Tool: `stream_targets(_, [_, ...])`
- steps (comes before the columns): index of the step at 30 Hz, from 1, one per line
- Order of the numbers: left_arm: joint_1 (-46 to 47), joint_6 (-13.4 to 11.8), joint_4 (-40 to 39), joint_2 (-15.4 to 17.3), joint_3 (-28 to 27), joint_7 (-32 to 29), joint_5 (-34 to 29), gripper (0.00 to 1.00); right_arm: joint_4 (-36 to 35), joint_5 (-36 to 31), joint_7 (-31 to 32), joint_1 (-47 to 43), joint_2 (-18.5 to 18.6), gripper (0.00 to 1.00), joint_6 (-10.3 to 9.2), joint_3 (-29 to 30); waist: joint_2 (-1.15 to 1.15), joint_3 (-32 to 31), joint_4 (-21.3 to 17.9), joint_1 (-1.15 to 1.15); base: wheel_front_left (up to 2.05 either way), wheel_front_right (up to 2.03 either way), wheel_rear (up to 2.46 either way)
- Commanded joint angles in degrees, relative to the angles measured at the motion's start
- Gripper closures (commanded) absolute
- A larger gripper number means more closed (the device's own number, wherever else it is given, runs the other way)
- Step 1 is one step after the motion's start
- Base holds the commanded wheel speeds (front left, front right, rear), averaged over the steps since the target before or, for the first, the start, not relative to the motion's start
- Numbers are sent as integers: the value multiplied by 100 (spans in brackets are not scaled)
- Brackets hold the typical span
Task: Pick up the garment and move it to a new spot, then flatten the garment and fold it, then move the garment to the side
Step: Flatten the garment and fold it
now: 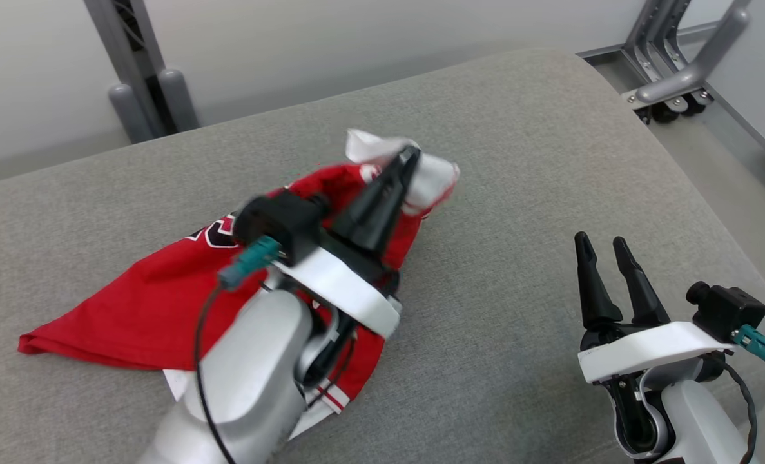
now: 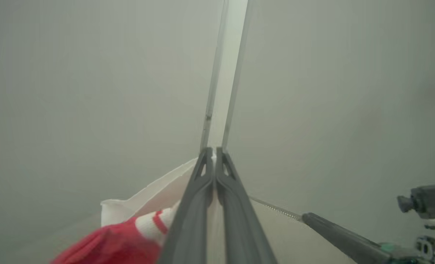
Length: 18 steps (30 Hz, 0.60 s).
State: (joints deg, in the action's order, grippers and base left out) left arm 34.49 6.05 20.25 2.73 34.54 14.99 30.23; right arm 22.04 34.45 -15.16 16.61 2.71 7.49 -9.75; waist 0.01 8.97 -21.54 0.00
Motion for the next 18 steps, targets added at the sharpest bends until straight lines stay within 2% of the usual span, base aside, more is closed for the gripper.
stream_targets(1, [42,38,147,31,176,18,60,0,-15,45,-11,43,35,0,1,-2,-1,32,-51,0,0,0,0])
stream_targets(5, [104,86,473,30,695,18,176,0,-11,60,-11,25,36,0,1,9,-1,33,-53,0,0,0,0])
stream_targets(9, [68,106,590,29,852,18,291,0,13,0,-11,-20,35,0,1,103,-1,-38,64,0,0,0,0])
stream_targets(13, [17,97,552,32,582,18,307,0,-12,-106,-11,-25,35,0,1,189,-1,-147,275,0,0,0,0])
stream_targets(18, [-101,-32,375,29,-129,18,-17,0,-73,-328,-10,-38,37,0,1,374,-1,-330,643,0,0,0,0])
